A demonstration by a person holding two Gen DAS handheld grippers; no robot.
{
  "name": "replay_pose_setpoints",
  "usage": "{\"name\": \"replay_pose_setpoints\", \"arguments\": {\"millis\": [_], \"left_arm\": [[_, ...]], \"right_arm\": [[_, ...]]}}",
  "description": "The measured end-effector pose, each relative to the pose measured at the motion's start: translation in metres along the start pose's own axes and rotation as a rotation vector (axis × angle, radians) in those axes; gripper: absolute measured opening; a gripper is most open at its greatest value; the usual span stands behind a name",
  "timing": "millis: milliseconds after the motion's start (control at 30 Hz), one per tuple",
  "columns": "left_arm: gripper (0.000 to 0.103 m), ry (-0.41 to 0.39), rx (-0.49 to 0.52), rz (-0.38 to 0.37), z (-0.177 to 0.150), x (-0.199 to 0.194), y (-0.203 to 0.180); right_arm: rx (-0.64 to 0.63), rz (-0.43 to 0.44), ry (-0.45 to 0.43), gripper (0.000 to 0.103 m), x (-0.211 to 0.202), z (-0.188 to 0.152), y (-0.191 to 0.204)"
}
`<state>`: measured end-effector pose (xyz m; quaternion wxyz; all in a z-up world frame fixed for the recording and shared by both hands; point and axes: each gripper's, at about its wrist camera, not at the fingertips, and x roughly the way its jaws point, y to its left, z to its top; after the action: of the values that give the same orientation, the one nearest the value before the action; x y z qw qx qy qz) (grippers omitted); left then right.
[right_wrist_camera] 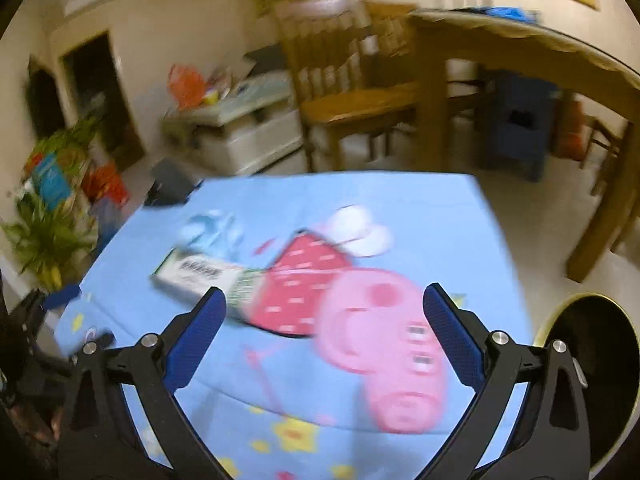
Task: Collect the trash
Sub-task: 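Return both tools to the table, then grasp the blue face mask with the right tool while the left tool grasps the ointment box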
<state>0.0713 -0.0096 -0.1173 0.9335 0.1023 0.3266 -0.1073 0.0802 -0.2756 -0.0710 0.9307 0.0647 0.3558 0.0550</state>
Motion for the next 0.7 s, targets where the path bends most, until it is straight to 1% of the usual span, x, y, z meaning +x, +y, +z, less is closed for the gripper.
{"name": "replay_pose_setpoints", "arguments": {"millis": [67,100,133,167,200,233,300,367,400,433,467,500,533,600,667,700], "left_arm": [[0.096,-0.020,-0.058,0.041,0.000,-0.003,0.029],[0.096,-0.025,-0.094,0.047,0.000,-0.004,0.041],[0.096,-0.024,-0.122,0.042,0.001,-0.003,0.047],[0.096,-0.016,-0.161,0.022,0.001,-0.002,0.054],[0.096,-0.004,-0.188,0.003,0.001,0.001,0.059],[0.096,0.001,-0.200,-0.005,0.002,0.002,0.061],[0.096,-0.002,-0.216,-0.016,0.001,0.001,0.065],[0.096,-0.005,-0.219,-0.024,0.000,-0.001,0.064],[0.096,-0.006,-0.217,-0.027,0.000,-0.001,0.065],[0.096,-0.008,-0.216,-0.029,-0.001,-0.001,0.065],[0.096,-0.010,-0.214,-0.030,-0.001,-0.002,0.063],[0.096,-0.011,-0.214,-0.029,0.001,-0.001,0.061],[0.096,-0.011,-0.213,-0.031,0.001,-0.001,0.061],[0.096,-0.011,-0.217,-0.036,0.001,0.000,0.061],[0.096,-0.006,-0.221,-0.042,0.001,0.002,0.062],[0.096,-0.003,-0.221,-0.046,0.001,0.003,0.061]], "right_arm": [[0.002,0.065,0.049,0.097,0.021,0.015,0.025],[0.010,0.093,0.083,0.097,0.036,0.026,0.039],[0.013,0.110,0.105,0.097,0.046,0.034,0.047],[0.011,0.131,0.133,0.097,0.060,0.046,0.060],[0.005,0.142,0.153,0.097,0.070,0.050,0.070],[-0.007,0.143,0.181,0.097,0.085,0.059,0.082],[-0.050,0.088,0.224,0.097,0.113,0.070,0.102],[-0.071,0.069,0.273,0.097,0.138,0.076,0.113],[-0.076,0.062,0.291,0.085,0.147,0.077,0.117],[-0.076,0.040,0.327,0.069,0.160,0.077,0.119],[-0.061,0.044,0.354,0.025,0.167,0.073,0.117],[-0.024,0.074,0.376,0.006,0.174,0.071,0.114],[-0.008,0.085,0.371,0.006,0.172,0.068,0.109],[0.020,0.097,0.319,0.005,0.156,0.066,0.098],[0.081,0.140,0.264,0.005,0.131,0.063,0.078],[0.141,0.180,0.223,0.005,0.113,0.061,0.060]]}}
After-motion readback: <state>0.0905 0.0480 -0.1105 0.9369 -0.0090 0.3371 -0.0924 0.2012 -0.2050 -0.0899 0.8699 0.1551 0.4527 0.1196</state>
